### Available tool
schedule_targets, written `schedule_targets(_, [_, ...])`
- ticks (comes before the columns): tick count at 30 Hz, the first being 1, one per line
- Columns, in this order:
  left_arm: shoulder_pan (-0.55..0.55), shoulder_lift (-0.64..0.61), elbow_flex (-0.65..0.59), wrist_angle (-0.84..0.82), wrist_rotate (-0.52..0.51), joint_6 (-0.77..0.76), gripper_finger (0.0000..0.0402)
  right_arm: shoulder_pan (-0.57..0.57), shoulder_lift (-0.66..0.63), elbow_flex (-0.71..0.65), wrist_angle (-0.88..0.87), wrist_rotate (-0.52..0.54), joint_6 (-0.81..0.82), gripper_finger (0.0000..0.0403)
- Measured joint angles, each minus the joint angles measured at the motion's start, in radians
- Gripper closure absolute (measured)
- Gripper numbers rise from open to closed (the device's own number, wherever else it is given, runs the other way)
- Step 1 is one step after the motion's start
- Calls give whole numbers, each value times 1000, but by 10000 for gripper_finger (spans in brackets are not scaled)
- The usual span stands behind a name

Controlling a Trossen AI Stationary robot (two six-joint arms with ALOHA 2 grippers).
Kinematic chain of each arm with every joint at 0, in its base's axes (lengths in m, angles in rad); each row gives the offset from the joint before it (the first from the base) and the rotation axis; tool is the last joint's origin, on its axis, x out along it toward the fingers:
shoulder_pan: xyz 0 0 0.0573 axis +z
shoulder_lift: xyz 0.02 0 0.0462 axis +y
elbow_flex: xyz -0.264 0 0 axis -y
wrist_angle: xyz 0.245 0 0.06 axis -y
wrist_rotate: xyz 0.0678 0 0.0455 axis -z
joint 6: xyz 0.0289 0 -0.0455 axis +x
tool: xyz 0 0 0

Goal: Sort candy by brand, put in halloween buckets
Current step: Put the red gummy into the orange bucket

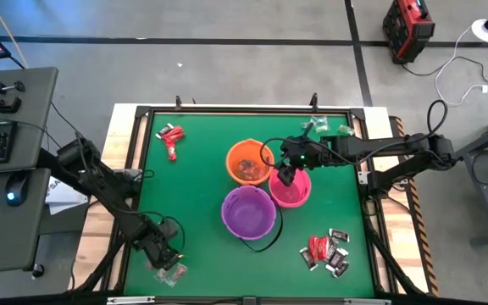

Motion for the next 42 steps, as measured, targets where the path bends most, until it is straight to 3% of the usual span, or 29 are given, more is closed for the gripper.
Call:
schedule_targets(3, [1, -31, 24, -20, -48, 10, 385, 0, 0, 0, -4, 3, 0, 161])
schedule_targets(14, [93, -205, 99, -235, -194, 102, 401, 0, 0, 0, -10, 3, 0, 161])
schedule_targets(22, [284, -250, 199, -248, -316, 391, 401, 0, 0, 0, -10, 3, 4, 161])
schedule_targets(30, [570, -250, 298, -218, -480, 779, 401, -4, -2, 0, 72, 9, 8, 161])
schedule_targets(35, [756, -250, 317, 31, -464, 1055, 401, -35, -3, 0, 254, 30, 8, 161])
schedule_targets(42, [958, -223, 319, 304, -271, 1344, 401, -111, -7, 0, 299, 32, 56, 161])
